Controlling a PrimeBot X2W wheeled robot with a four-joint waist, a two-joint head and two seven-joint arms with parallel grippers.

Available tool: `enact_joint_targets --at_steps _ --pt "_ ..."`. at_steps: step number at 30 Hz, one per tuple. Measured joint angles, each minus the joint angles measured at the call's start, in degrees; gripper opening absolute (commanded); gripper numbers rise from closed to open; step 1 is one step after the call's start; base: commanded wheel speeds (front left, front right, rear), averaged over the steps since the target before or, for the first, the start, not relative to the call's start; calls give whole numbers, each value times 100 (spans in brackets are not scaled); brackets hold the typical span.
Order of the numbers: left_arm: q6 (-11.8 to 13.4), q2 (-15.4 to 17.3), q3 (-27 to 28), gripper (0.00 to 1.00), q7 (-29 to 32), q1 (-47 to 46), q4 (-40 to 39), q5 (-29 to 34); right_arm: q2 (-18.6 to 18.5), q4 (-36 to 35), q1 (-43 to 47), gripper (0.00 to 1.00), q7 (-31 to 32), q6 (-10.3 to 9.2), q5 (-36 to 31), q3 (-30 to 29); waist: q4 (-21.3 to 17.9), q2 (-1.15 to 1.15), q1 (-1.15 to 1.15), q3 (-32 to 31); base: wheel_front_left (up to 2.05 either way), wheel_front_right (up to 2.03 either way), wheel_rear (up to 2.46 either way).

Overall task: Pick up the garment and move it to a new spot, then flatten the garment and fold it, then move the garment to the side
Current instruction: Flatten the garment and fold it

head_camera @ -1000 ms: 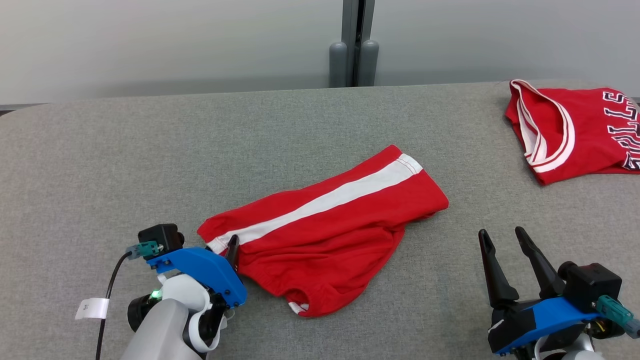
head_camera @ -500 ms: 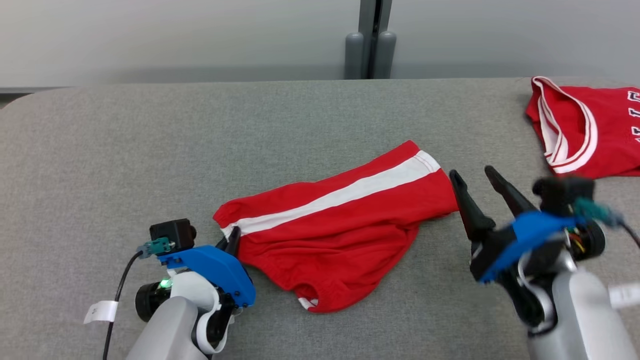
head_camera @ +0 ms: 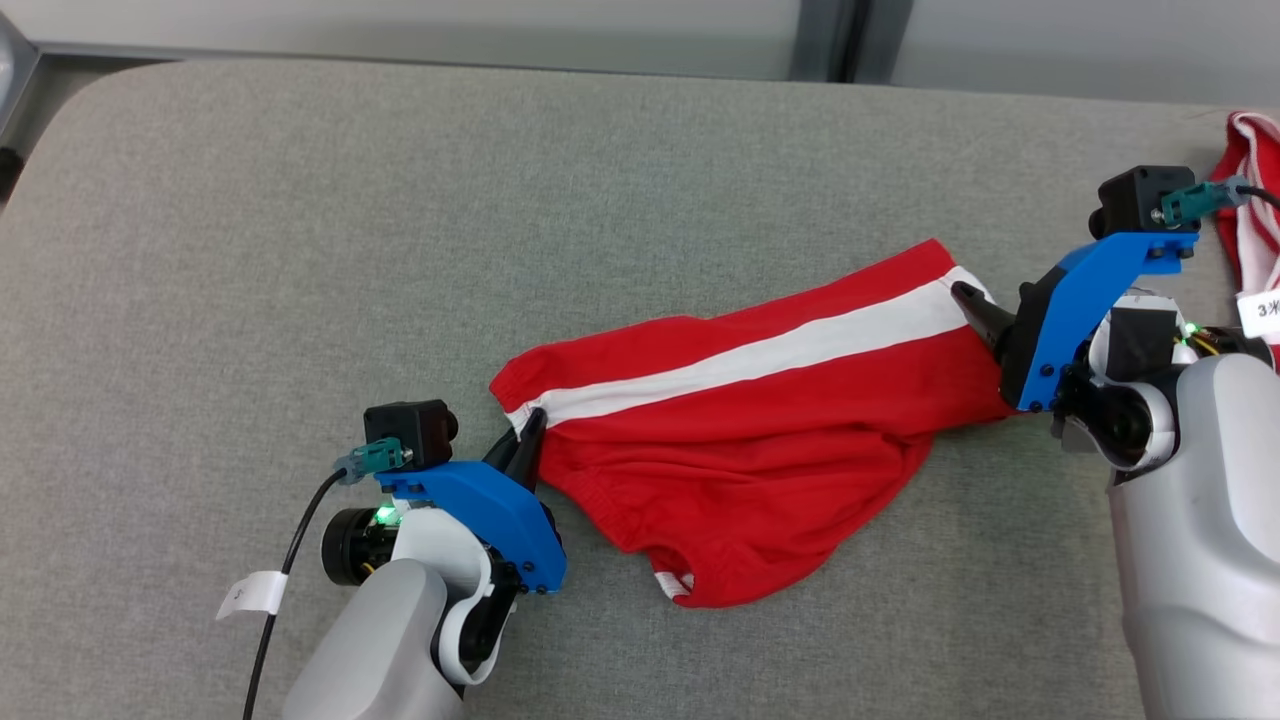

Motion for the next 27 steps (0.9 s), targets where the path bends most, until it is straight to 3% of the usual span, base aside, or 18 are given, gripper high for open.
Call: enact_joint_targets --at_steps 15,27 --pt "-1 23 -18 0 -110 -119 -103 -15 -68 102 -107 100 2 0 586 766 107 -1 0 302 0 0 0" --pt "4 45 -49 0 -127 -125 -170 -63 -233 129 -247 100 -407 1 316 938 190 -1 0 342 0 0 0"
